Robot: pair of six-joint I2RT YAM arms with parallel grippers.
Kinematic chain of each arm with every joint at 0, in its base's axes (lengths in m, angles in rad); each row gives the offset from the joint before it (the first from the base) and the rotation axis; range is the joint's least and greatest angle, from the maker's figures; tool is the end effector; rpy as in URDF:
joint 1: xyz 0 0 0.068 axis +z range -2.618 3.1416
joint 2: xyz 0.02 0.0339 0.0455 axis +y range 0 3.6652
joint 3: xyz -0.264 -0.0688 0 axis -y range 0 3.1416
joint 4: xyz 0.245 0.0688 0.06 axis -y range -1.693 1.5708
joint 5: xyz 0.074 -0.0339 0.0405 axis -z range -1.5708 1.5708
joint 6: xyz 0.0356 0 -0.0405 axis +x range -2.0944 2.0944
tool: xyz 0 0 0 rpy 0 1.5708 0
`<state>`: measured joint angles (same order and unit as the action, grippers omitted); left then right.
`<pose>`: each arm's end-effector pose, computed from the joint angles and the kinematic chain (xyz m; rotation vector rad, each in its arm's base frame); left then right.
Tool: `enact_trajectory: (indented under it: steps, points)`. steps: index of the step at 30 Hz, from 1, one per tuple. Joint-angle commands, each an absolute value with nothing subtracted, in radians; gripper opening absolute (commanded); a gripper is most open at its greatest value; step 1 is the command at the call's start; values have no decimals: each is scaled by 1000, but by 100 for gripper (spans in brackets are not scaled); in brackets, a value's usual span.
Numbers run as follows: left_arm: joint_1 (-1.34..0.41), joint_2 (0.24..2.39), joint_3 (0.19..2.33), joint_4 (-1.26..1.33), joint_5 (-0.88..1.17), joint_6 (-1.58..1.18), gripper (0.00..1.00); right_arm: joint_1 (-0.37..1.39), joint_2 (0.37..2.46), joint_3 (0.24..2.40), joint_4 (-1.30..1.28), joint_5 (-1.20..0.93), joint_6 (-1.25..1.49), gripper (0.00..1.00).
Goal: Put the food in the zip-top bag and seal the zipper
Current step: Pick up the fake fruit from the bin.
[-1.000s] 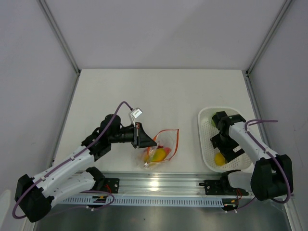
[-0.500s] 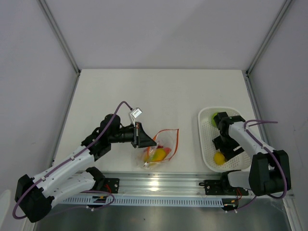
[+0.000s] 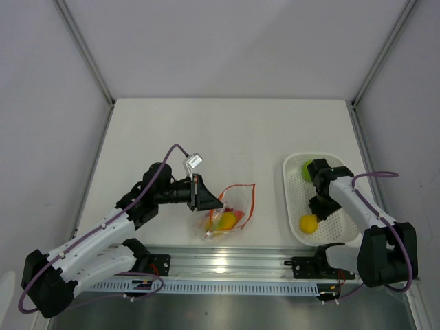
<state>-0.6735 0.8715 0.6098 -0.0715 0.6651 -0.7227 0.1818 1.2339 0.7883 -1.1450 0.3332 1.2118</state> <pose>0.1416 -0.1411 0.2767 0.4641 2.1094 -1.5149 0.1767 0.0206 0.2036 1.4324 2.5409 -0.3947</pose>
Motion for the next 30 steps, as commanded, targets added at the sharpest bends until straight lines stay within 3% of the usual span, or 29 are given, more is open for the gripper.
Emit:
enact_trajectory:
  steps: [1,11,22,30]
  points:
    - [-663,867,614,-64,692,-701,0,184,1221,828,-1138,353,1175,4]
    - [-657,867,655,-109,696,-692,1,224,1155,1000,-1128,379,951,0]
    - [-647,919,652,-60,770,-767,1,366,959,1134,-885,-26,586,0]
    - [-643,911,684,-113,758,-764,1,667,933,1198,-721,-114,514,0]
